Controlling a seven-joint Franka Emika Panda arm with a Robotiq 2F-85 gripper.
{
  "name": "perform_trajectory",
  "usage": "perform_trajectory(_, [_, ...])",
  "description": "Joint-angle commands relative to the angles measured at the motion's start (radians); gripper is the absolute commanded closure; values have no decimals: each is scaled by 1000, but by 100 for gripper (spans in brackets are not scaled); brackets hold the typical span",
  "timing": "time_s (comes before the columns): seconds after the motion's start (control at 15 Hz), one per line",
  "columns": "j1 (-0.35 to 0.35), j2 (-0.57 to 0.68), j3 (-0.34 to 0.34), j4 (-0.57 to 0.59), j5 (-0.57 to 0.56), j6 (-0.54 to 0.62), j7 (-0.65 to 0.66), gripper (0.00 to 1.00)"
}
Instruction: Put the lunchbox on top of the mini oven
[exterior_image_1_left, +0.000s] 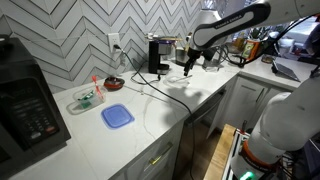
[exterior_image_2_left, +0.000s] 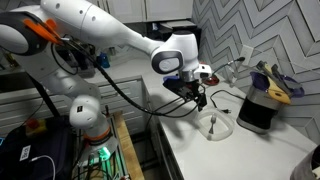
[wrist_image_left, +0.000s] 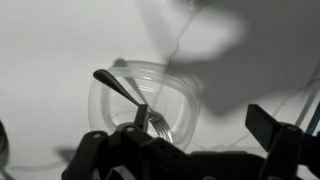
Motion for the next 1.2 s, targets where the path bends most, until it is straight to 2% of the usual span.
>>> perform_trajectory(0.0, [56,149,-65,59,176,40,-163,0])
perform_trajectory(0.13, [50,216,-53,81,245,59,-194,1])
perform_trajectory(0.4, [24,327,-12,145,326,101,-198,13])
perform_trajectory(0.47, [18,346,-2,160,335,107,-190,20])
perform_trajectory(0.53, [13,366,9,172,336,112,-183,37])
perform_trajectory(0.6, [8,383,20,183,337,113,-182,39])
perform_trajectory(0.67, [3,397,30,192,327,119,-176,45])
perform_trajectory(0.93, [-11,427,62,216,292,148,-146,78])
perform_trajectory(1.13, [-18,437,64,226,192,161,-16,99])
